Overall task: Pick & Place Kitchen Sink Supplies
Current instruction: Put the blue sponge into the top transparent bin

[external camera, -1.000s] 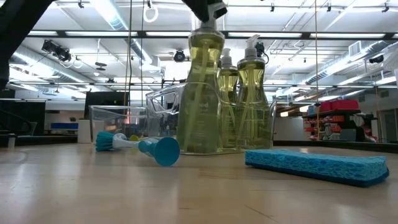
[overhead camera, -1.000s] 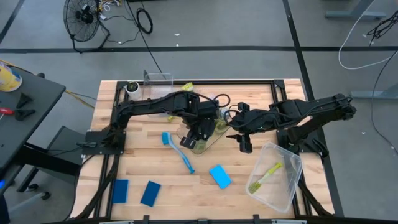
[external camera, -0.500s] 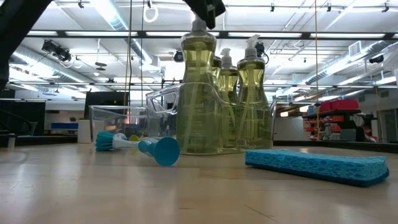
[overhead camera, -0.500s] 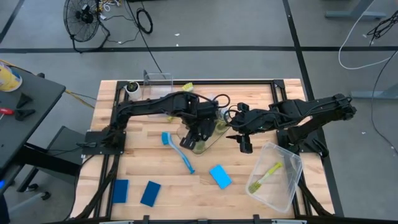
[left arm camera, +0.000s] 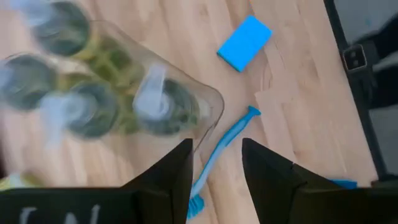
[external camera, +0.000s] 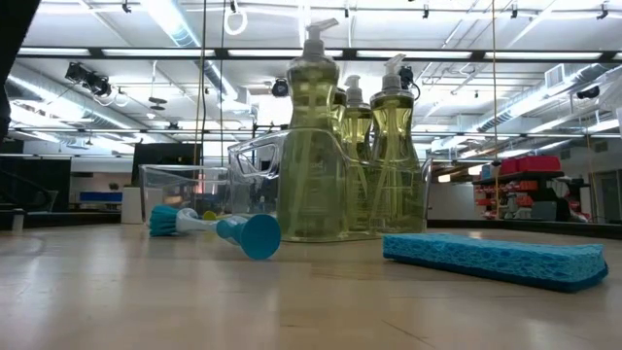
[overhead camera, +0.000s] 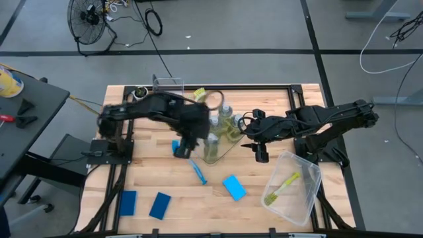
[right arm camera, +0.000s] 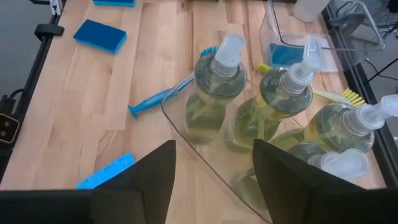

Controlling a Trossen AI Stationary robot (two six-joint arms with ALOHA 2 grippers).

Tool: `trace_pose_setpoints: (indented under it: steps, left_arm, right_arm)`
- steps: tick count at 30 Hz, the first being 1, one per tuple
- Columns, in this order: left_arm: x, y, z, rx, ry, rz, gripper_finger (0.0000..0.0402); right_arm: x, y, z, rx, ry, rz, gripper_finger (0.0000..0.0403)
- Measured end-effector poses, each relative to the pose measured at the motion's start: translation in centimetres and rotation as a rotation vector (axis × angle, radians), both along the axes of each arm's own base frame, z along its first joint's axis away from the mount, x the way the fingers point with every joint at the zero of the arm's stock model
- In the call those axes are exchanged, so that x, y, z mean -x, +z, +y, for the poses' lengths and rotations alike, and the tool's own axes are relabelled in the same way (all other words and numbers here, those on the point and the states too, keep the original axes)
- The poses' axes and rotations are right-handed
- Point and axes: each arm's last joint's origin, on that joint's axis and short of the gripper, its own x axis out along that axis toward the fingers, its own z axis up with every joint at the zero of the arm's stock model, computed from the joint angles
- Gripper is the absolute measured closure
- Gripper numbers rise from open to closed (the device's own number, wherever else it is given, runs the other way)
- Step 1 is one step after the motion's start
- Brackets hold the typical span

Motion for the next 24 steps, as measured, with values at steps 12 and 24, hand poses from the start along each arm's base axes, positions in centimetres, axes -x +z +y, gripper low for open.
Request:
trace_pose_setpoints:
  steps: [12,24]
  left_arm:
    - [6.7,5.0,0.0,0.029,0.206,-0.143,0.0296]
    - [6.8,-0.1,-0.8,0.008,0.190,-0.055,0.0321]
  right_arm:
    - [0.4,-0.4,0.0,-0.012,-0.006,0.054,0.0188]
    - [0.4,-0.4,0.0,-0.039,-0.016,0.057,0.0188]
